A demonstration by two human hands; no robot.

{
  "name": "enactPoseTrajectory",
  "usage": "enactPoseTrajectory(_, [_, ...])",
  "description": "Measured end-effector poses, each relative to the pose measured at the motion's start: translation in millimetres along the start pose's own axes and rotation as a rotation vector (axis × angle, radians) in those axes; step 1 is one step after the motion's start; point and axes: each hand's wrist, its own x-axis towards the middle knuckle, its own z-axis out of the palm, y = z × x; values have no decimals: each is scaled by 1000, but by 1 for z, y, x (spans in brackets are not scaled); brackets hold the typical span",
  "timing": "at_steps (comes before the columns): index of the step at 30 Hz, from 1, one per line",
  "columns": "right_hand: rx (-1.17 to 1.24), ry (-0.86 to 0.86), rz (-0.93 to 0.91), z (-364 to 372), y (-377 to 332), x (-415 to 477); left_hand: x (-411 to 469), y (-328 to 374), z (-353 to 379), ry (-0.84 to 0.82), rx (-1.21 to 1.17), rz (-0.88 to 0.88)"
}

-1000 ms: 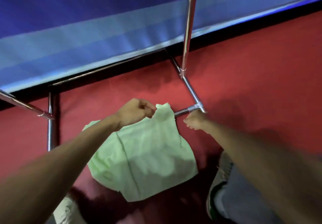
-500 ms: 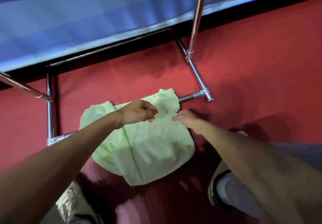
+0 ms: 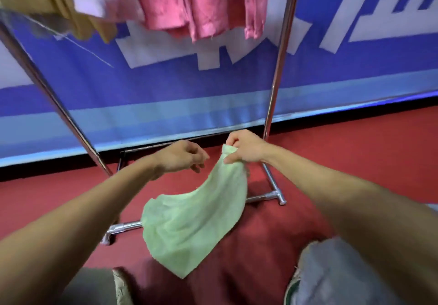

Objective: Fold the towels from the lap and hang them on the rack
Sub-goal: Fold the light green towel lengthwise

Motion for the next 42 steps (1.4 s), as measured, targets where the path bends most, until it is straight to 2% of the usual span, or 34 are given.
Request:
enactPoseTrajectory(2, [-115, -43, -92, -18, -33, -8, -17, 16, -11, 39, -7, 22])
enactPoseTrajectory(5, [-284, -41, -275, -40, -78, -27, -42, 34, -26, 193, -187, 21])
enactPoseTrajectory(8, [-143, 27, -421, -48, -98, -45, -59, 33, -31, 301, -307, 80])
enactPoseTrajectory(10, [-39, 101, -480, -47, -102, -57, -64, 30, -30, 287, -247, 142])
enactPoseTrajectory(13, [-95, 184, -586, -43, -112, -70, -62, 30, -33, 224, -101, 222])
enactPoseTrajectory(16, [-219, 265, -723, -36, -116, -73, -62, 28, -36, 190, 108, 207])
enactPoseTrajectory(20, [-427, 307, -663, -35, -97, -67, -70, 25, -33, 211, 217, 176])
enactPoseTrajectory(23, [-521, 173, -495, -40, -87, -70, -79, 30, -28, 245, 202, 184])
enactPoseTrajectory(26, [-478, 21, -424, -39, -85, -73, -85, 31, -28, 269, 76, 200])
enactPoseTrajectory(28, [-412, -23, -394, -40, -85, -75, -87, 30, -29, 295, 40, 193])
enactPoseTrajectory(31, [-179, -85, -374, -42, -89, -80, -92, 32, -31, 334, -22, 190])
enactPoseTrajectory(34, [72, -167, -374, -42, -91, -80, -97, 34, -34, 393, -110, 245])
enactPoseTrajectory(37, [225, -238, -398, -40, -94, -79, -99, 33, -39, 450, -142, 284])
enactPoseTrajectory(39, [247, -201, -414, -40, -97, -78, -101, 32, -43, 474, -135, 289])
enactPoseTrajectory(42, [331, -17, -443, -42, -99, -75, -103, 31, -46, 421, -72, 253])
